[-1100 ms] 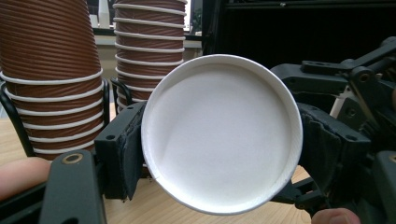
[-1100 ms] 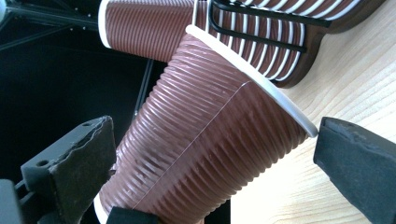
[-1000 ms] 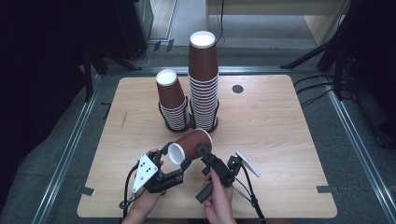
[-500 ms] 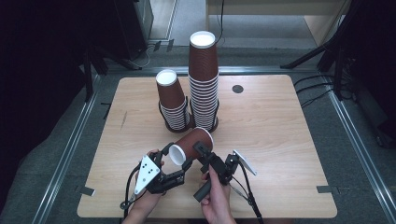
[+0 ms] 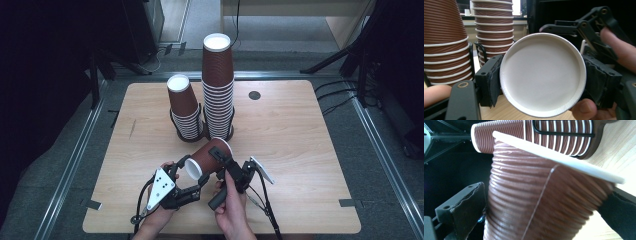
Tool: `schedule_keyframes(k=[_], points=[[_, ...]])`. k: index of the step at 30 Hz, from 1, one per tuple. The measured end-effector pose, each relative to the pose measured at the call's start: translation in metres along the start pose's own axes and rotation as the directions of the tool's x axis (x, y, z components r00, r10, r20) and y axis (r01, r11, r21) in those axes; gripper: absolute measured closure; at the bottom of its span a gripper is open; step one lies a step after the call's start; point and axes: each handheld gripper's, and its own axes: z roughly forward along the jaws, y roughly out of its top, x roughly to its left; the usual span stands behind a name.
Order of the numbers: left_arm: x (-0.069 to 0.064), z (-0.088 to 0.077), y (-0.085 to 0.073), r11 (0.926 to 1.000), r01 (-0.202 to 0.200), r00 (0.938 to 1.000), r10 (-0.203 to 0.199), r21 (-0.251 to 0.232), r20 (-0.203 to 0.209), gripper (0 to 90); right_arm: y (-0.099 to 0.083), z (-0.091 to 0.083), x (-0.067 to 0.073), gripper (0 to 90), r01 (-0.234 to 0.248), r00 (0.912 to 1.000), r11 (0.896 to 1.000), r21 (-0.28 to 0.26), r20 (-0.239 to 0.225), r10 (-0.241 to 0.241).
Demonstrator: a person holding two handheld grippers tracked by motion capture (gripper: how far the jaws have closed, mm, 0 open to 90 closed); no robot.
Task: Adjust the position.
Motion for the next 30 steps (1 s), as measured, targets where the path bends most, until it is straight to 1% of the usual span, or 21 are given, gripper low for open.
schedule_keyframes(k=[2, 4, 7, 8, 9, 11, 15, 19, 23, 25, 27, 30], points=[[-0.0007, 0.0002, -0.0002, 1.0, -0.004, 1.0, 0.004, 0.002, 0.004, 23.9, 0.0011, 0.0021, -0.0007, 0.0, 0.001, 1.0, 1.0, -0.002, -0.005, -0.001], [-0.0007, 0.0002, -0.0004, 1.0, -0.002, 1.0, 0.002, 0.003, 0.007, 24.0, 0.0024, 0.0033, 0.0003, 0.0, -0.02, 0.9998, 1.0, 0.006, -0.008, 0.02], [0.0005, -0.0002, -0.0005, 1.0, 0.0, 0.9999, 0.0, 0.009, 0.014, 24.0, 0.0041, 0.004, -0.0001, 0.9, -0.025, 0.9996, 1.0, 0.009, -0.009, 0.025], [0.0007, -0.0001, -0.0008, 0.9999, -0.001, 0.9999, 0.0, 0.014, 0.013, 24.1, 0.005, 0.0037, -0.0002, 4.5, -0.033, 0.9994, 0.999, 0.01, 0.003, 0.033], [0.0009, 0.0001, -0.0011, 0.9998, 0.003, 0.9999, -0.003, 0.017, 0.015, 24.1, 0.0061, 0.0037, -0.0006, 5.9, -0.044, 0.9988, 0.999, 0.008, 0.021, 0.044], [0.0012, 0.0003, -0.0014, 0.9998, 0.007, 0.9998, -0.008, 0.017, 0.016, 24.2, 0.0072, 0.0041, -0.0014, 6.5, -0.058, 0.9981, 0.998, 0.01, 0.022, 0.058], [0.0016, 0.0005, -0.002, 0.9997, 0.003, 0.9998, -0.004, 0.024, 0.019, 24.5, 0.0065, 0.0041, -0.0003, 10.2, -0.045, 0.999, 0.999, 0.013, -0.004, 0.045], [0.0022, 0.0009, -0.0031, 0.9995, 0.006, 0.9997, -0.007, 0.032, 0.022, 24.5, 0.0065, 0.0037, -0.0003, 11.1, -0.017, 0.9999, 1.0, 0.009, -0.003, 0.017], [0.002, 0.001, -0.0036, 0.9991, 0.01, 0.9995, -0.011, 0.04, 0.029, 24.3, 0.0055, 0.0026, 0.0009, 11.6, 0.03, 0.9995, 1.0, -0.002, -0.005, -0.03], [0.002, 0.0009, -0.0037, 0.999, 0.009, 0.9994, -0.011, 0.044, 0.033, 24.2, 0.0044, 0.0019, 0.0013, 11.7, 0.066, 0.9978, 0.998, -0.013, -0.005, -0.066], [0.0021, 0.0012, -0.0036, 0.9989, 0.012, 0.9991, -0.014, 0.045, 0.039, 24.1, 0.0035, 0.001, 0.0021, 11.9, 0.091, 0.9958, 0.996, -0.02, -0.008, -0.091], [0.0037, 0.0017, -0.0041, 0.9987, 0.032, 0.9978, -0.034, 0.04, 0.057, 23.8, 0.0032, -0.0001, 0.004, 12.3, 0.117, 0.9931, 0.993, -0.031, -0.005, -0.117]])
